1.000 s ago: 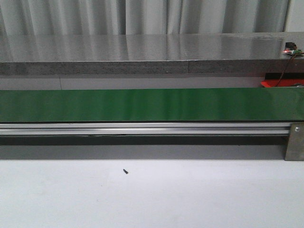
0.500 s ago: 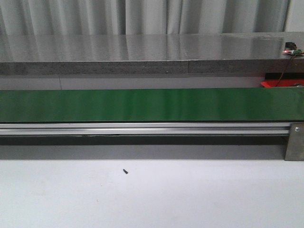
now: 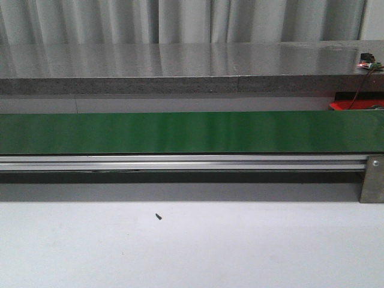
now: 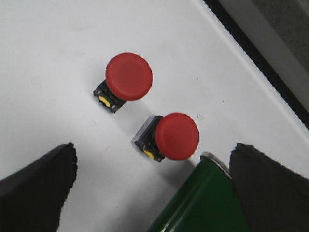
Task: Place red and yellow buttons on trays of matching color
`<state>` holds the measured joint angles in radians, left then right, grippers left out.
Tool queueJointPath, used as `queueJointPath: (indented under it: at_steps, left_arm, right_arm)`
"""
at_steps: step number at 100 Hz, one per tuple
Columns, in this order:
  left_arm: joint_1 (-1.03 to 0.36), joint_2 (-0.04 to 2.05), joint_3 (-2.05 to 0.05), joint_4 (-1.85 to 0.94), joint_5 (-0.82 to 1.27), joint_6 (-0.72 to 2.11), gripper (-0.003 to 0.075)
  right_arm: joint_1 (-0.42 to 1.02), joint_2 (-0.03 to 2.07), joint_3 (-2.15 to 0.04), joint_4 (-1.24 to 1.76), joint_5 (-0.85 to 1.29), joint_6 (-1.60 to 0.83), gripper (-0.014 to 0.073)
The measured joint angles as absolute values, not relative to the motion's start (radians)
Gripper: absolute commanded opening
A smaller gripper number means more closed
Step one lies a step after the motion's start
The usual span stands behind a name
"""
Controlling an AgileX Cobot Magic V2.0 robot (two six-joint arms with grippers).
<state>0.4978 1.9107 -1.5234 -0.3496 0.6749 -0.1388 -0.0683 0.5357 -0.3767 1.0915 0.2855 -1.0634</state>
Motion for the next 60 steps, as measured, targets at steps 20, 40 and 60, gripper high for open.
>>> queueJointPath:
  at_steps: [20, 40, 60]
  left_arm:
    - [0.498, 2.008, -1.6, -0.341, 0.669, -0.211, 0.0621]
    - [0.498, 2.08, -1.623, -0.34, 0.635, -0.261, 0.0621]
    - [0.498, 2.133, -1.624, -0.34, 0.584, -0.286, 0.0621]
  right_arm:
    - [-0.068, 0.536, -0.377, 1.093, 0.285, -1.063, -0.0059]
    - [-0.068, 0.536, -0.377, 1.093, 0.285, -1.063, -0.0059]
    - [-0.068, 0.536, -0.377, 1.095, 0.285, -1.063, -0.0059]
